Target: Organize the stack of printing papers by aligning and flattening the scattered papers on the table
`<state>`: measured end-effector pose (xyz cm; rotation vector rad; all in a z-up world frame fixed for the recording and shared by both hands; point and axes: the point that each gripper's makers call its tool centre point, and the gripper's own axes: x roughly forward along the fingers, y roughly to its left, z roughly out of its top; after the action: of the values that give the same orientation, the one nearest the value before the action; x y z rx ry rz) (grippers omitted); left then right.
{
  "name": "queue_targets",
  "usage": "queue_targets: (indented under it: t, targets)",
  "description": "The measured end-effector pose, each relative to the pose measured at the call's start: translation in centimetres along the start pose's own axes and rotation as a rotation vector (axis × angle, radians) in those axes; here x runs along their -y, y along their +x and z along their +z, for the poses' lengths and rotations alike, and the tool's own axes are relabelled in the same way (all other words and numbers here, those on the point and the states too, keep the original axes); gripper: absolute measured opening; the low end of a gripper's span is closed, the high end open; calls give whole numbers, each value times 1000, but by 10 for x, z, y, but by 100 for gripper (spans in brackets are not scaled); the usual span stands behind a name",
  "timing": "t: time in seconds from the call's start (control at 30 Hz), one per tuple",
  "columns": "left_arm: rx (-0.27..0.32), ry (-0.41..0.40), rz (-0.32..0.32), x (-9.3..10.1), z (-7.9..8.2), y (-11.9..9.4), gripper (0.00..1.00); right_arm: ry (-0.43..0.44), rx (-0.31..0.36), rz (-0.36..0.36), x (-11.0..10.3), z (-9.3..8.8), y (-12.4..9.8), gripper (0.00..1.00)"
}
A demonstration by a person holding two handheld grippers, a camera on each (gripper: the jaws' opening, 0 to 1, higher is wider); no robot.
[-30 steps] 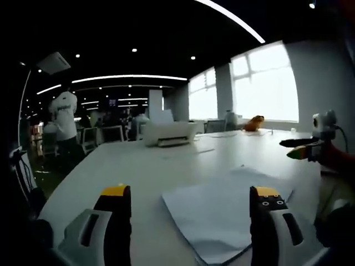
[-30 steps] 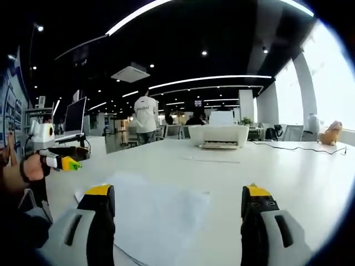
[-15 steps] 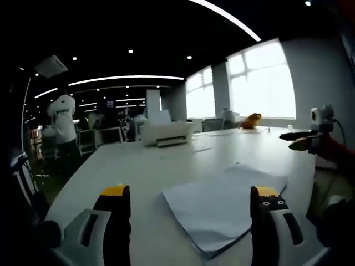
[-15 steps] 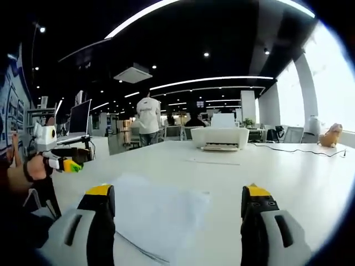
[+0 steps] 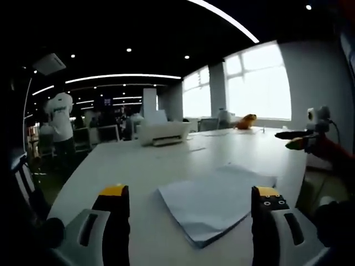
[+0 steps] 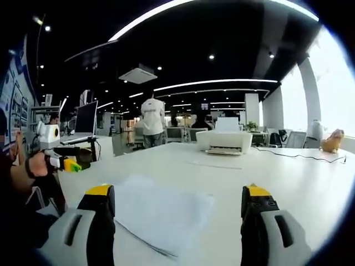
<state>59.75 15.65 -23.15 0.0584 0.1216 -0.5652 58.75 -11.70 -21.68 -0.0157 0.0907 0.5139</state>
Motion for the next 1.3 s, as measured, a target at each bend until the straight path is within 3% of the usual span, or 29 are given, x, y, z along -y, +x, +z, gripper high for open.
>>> queue_targets:
  t: [0.27, 1.1, 1.3]
  targets:
    - [-17, -19, 14, -7, -4, -11, 93, -20, -6, 2, -4, 3, -7, 90]
    - [-54, -19, 7, -1, -1, -35, 94, -29, -9, 14, -15, 10, -37, 90]
    - [-77, -29, 2, 2, -3, -42, 94, 23, -11, 34, -17, 8, -41, 90]
